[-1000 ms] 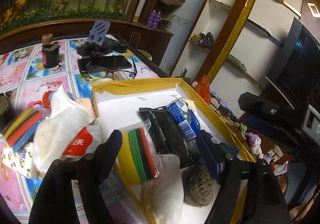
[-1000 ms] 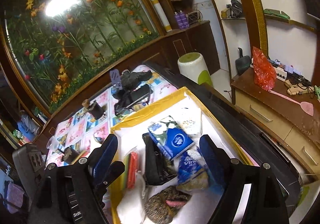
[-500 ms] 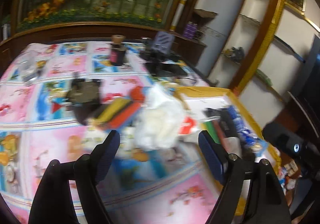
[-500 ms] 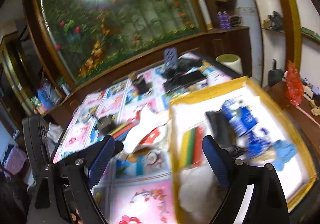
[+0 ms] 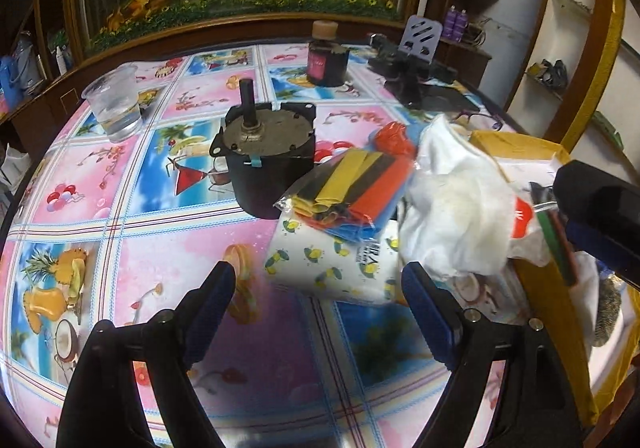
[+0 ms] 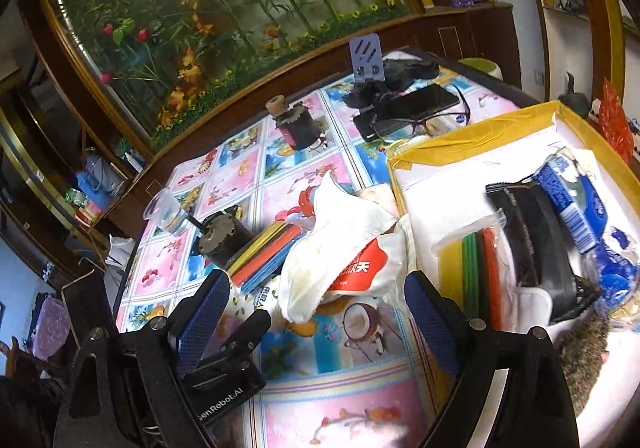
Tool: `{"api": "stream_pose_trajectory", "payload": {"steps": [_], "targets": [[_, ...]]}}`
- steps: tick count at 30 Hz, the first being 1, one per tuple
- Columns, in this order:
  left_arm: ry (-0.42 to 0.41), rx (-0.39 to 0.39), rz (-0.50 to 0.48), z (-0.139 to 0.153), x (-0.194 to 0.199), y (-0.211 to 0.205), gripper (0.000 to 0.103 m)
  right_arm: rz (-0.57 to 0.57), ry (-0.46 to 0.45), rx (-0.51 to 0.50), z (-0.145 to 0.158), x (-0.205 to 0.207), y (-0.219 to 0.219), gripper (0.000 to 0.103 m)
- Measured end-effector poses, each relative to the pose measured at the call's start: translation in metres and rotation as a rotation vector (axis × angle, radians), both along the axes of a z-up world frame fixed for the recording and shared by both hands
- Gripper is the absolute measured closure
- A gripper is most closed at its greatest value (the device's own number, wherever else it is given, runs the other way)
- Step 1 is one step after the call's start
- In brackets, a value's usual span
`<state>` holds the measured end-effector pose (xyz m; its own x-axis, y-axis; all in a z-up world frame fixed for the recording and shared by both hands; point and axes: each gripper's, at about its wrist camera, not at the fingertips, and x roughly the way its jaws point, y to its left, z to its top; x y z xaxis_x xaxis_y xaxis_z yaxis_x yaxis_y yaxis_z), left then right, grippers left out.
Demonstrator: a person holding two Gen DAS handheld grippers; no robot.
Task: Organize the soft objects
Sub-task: 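Grasp the white tissue box with the left gripper while the right grasps the white towel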
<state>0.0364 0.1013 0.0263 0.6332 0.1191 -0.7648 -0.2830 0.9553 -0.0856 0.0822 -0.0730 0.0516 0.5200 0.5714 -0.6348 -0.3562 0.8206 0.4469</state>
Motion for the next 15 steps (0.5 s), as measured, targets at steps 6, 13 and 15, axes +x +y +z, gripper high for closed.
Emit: {"api": "stream_pose_trajectory", "payload": {"steps": [6,13,15], "targets": [[-0.003,-0.106,0.021,-0.010,0.014,0.016,0.017,0.018,-0.048,-0.112,-0.014,0.014,0.031,0.036],[-0.007,-0.049,0.012,-0.010,0.017,0.005,0.017,0.123,-0.131,-0.212,-0.028,0.009,0.053,0.081],[-0.020,-0.039,0.011,-0.009,0.016,0.004,0.017,0.130,-0.153,-0.185,-0.024,0.005,0.049,0.091]]}}
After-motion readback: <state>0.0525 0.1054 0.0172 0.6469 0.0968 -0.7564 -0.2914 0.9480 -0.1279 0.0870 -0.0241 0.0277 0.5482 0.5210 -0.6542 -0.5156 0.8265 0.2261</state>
